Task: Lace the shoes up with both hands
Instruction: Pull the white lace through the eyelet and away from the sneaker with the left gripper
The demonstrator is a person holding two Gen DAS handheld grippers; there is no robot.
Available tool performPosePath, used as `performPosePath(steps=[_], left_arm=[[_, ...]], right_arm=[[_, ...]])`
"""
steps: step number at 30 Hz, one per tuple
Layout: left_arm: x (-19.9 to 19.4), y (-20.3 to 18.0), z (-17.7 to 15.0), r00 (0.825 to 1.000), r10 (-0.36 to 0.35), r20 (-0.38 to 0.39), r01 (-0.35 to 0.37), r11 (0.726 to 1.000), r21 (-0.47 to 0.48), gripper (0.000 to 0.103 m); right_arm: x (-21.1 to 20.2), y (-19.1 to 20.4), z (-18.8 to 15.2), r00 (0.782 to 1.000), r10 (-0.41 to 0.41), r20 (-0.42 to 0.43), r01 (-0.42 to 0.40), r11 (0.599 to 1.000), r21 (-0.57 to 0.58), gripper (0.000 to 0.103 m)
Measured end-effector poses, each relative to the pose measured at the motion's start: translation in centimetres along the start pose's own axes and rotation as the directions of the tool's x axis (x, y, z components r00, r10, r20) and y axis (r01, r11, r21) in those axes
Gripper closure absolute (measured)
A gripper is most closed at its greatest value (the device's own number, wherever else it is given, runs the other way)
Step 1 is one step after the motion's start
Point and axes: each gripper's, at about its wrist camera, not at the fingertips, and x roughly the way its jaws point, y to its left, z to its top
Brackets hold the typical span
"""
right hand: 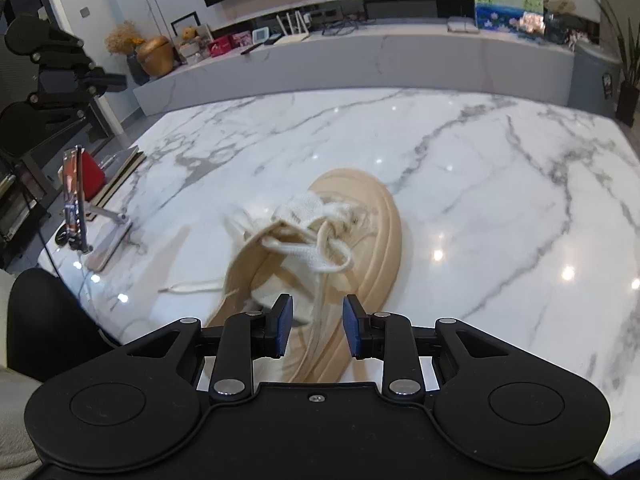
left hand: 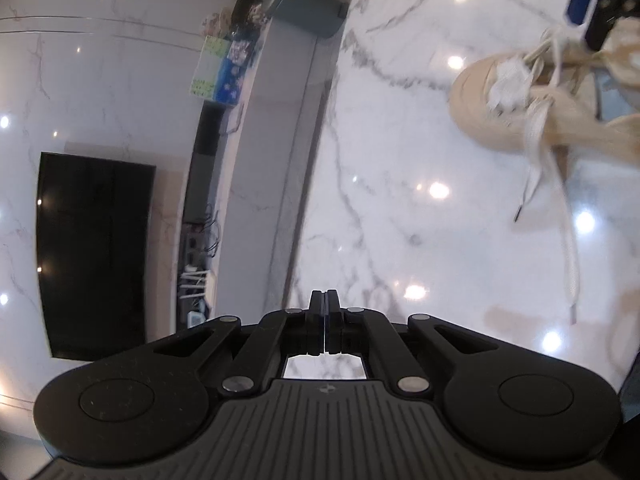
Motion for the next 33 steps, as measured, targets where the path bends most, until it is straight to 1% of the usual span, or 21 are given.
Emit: performPosePath(steps=[1,2,4,6,10,15,17,20,22,26,30,32,33], left_arm=[[-0.2,-0.3,0.1,1.000,-0.021,0.013,0.021,1.000,0.001,0.100],[-0.3,-0.8,0.3,0.999,-0.041,0.028,0.041,0.999,0.011,0.100],[-0.8,-2.4,0.9,0.994,-0.088,0.063,0.085,0.995,0.049,0.100],[-1.1,-4.7,1.9,0.985,-0.139,0.107,0.127,0.986,0.111,0.099],[-0.8,-6.9,3.0,0.971,-0.180,0.160,0.153,0.975,0.164,0.091],[0.2,-8.3,4.6,0.949,-0.229,0.216,0.188,0.963,0.194,0.090],[0.8,-8.5,5.1,0.943,-0.248,0.223,0.205,0.958,0.201,0.086],[1.4,-8.9,5.4,0.934,-0.280,0.222,0.233,0.948,0.217,0.085],[2.0,-9.2,5.5,0.936,-0.282,0.213,0.233,0.945,0.229,0.085],[3.0,-9.4,6.0,0.945,-0.257,0.202,0.212,0.952,0.219,0.085],[3.3,-9.3,6.4,0.934,-0.281,0.221,0.239,0.951,0.199,0.085],[3.2,-9.4,6.5,0.931,-0.285,0.230,0.246,0.952,0.183,0.096],[3.2,-9.3,6.5,0.931,-0.284,0.229,0.248,0.953,0.175,0.096]], right_arm=[[0.1,0.0,0.2,1.000,-0.006,0.000,0.006,1.000,0.000,0.076],[0.2,0.0,0.3,1.000,-0.011,-0.001,0.011,1.000,-0.002,0.077],[0.2,-0.1,0.4,1.000,-0.015,-0.005,0.015,1.000,-0.008,0.076],[0.2,-0.2,0.4,1.000,-0.019,-0.013,0.019,1.000,-0.014,0.076],[0.1,-0.4,0.1,1.000,-0.021,-0.022,0.021,1.000,-0.010,0.076],[0.1,-0.2,0.0,0.999,-0.014,-0.031,0.013,1.000,-0.016,0.076],[0.2,-0.2,0.0,0.999,-0.013,-0.034,0.012,1.000,-0.018,0.076],[0.4,-0.1,0.0,0.999,-0.012,-0.039,0.011,1.000,-0.020,0.076],[0.6,-0.1,0.0,0.999,-0.006,-0.044,0.006,1.000,-0.017,0.076],[0.8,-0.1,0.1,0.999,-0.003,-0.045,0.002,1.000,-0.018,0.076],[1.2,-0.2,0.2,0.999,0.003,-0.050,-0.004,1.000,-0.020,0.076],[1.4,-0.2,0.2,0.998,0.004,-0.055,-0.005,1.000,-0.020,0.076],[1.5,-0.2,0.2,0.998,0.006,-0.059,-0.007,1.000,-0.018,0.076]])
